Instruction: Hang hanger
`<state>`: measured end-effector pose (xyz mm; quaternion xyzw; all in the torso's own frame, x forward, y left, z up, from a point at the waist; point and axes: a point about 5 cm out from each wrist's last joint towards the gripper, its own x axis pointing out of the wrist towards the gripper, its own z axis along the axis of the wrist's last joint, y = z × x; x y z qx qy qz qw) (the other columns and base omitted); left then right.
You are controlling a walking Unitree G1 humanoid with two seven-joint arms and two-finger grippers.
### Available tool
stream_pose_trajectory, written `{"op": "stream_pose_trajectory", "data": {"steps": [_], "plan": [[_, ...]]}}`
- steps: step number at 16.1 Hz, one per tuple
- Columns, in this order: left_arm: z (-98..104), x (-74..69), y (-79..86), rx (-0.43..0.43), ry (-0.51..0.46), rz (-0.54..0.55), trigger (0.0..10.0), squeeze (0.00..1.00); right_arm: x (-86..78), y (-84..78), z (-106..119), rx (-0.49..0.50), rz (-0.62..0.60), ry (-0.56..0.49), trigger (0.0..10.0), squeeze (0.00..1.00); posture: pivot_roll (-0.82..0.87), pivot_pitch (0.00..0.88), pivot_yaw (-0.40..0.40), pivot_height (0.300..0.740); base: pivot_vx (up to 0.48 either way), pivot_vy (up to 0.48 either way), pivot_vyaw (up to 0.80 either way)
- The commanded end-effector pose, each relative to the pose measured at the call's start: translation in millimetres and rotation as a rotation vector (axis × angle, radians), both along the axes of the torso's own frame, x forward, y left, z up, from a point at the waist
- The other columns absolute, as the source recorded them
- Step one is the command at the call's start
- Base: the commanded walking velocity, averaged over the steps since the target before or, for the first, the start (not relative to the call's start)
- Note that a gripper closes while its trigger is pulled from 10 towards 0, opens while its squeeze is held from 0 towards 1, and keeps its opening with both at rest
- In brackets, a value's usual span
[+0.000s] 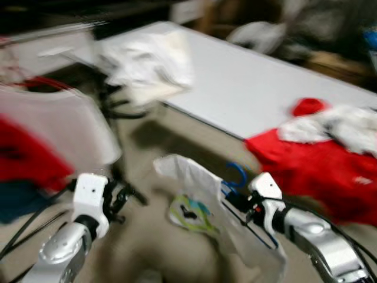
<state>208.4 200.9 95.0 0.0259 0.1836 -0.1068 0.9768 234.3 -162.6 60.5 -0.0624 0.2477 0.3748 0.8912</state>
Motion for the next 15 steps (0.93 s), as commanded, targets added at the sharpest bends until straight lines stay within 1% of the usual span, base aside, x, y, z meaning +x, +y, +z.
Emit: {"op": "stream_pose_trajectory", "data": {"steps": [1,2,3,4,6,7,9,10,12,14,15], "plan": [[7,16.5,-6.9,0.002,-0.044,-0.037,10.0,0.0,3.2,-9.5,8,-0.01,-0.004,-0.003,10.0,0.0,0.06,0.0,-0.073,0.74,0.0,0.0,0.8],[3,28.4,-9.1,0.009,-0.041,-0.037,10.0,0.0,2.3,-17.3,9,-0.021,-0.016,0.003,10.0,0.0,0.04,0.0,-0.066,0.74,0.0,0.0,0.8],[4,34.2,-12.1,0.015,-0.043,-0.041,10.0,0.0,1.0,-22.2,9,-0.038,-0.032,0.012,10.0,0.0,0.03,0.0,-0.063,0.74,0.0,0.0,0.8],[8,37.5,-18.5,-0.008,-0.058,-0.064,10.0,0.0,0.0,-22.8,11,-0.023,-0.028,0.009,10.0,0.0,0.03,0.0,-0.057,0.74,0.0,0.0,0.8],[2,40.0,-26.9,-0.014,-0.043,-0.094,10.0,0.0,-4.1,-26.6,7,-0.044,-0.048,0.003,10.0,0.0,-0.01,0.0,-0.029,0.74,0.0,0.0,0.8],[1,41.6,-28.2,-0.027,-0.04,-0.101,10.0,0.0,-3.4,-28.4,9,-0.041,-0.071,-0.002,10.0,0.0,-0.02,0.0,-0.024,0.74,0.0,0.0,0.8],[3,47.2,-28.2,-0.034,-0.075,-0.108,10.0,0.0,-0.4,-33.0,11,-0.035,-0.141,-0.021,10.0,0.0,-0.02,0.0,-0.033,0.74,0.0,0.0,0.8],[4,47.0,-28.1,-0.036,-0.078,-0.102,10.0,0.0,0.5,-33.2,11,-0.032,-0.155,-0.023,10.0,0.0,-0.01,0.0,-0.04,0.74,0.0,0.0,0.8],[4,41.0,-30.3,-0.055,-0.083,-0.078,10.0,0.0,3.1,-29.8,6,-0.014,-0.186,-0.015,10.0,0.0,0.02,0.0,-0.061,0.74,0.0,0.0,0.8],[3,38.2,-30.0,-0.048,-0.083,-0.075,10.0,0.0,4.5,-25.1,6,-0.005,-0.168,-0.013,10.0,0.0,0.02,0.0,-0.064,0.74,0.0,0.0,0.8],[3,37.6,-29.3,-0.048,-0.085,-0.071,10.0,0.0,4.9,-21.8,7,-0.004,-0.152,-0.015,10.0,0.0,0.02,0.0,-0.066,0.74,0.0,0.322,0.8]]}}
